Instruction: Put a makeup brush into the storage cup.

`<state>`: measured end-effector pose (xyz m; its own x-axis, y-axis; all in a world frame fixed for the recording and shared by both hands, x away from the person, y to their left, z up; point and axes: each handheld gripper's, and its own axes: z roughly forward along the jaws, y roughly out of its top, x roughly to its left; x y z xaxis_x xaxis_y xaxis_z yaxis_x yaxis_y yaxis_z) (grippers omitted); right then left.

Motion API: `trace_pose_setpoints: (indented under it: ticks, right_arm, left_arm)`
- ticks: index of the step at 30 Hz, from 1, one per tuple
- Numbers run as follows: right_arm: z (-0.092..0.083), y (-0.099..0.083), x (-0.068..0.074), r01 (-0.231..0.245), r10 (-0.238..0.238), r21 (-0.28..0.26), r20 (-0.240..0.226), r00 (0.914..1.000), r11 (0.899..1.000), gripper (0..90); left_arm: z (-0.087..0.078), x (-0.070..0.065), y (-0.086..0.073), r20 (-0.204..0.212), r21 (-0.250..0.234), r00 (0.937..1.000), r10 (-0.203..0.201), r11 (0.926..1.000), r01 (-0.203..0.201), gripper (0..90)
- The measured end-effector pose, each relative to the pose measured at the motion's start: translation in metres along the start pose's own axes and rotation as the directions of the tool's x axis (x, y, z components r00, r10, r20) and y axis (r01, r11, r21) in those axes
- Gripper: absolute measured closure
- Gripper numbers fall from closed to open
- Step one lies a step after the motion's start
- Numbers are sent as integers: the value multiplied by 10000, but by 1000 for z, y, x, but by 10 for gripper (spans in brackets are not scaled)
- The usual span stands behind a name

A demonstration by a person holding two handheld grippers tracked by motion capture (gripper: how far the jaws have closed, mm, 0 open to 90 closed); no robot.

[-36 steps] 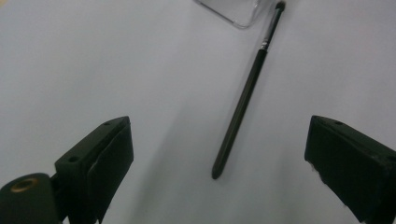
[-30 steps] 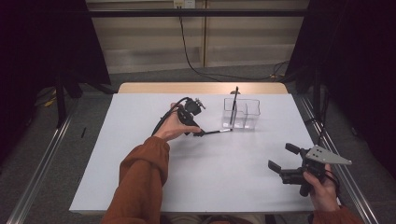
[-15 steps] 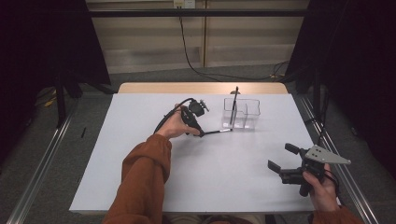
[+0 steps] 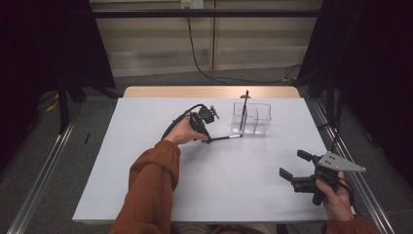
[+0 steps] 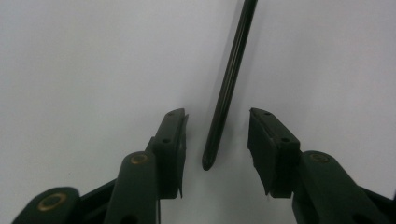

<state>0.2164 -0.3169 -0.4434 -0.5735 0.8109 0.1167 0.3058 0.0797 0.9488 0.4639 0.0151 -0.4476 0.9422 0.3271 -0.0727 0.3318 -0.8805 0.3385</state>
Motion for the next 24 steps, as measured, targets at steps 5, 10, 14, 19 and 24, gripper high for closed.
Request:
trace_pose_setpoints:
  ticks: [5,10,14,19,24]
  right_arm:
    - [0,0,0,-11,11,16,-4,10000,10000,6]
    - [1,0,0,-9,9,37,-17,10000,10000,6]
    - [1,0,0,5,-5,35,-21,10000,10000,6]
    - [1,0,0,34,-33,78,-47,10000,10000,6]
    - [0,0,0,19,-19,86,-31,10000,10000,6]
  left_arm:
    - [4,-1,1,-72,350,9998,167,9993,-165,613]
    - [6,-3,2,-162,494,9993,328,9983,-319,624]
    - [7,-3,5,-154,652,9994,320,9974,-309,630]
    - [7,-4,8,-82,925,9986,525,9944,-515,684]
    - [7,-6,10,33,1043,9964,846,9909,-845,782]
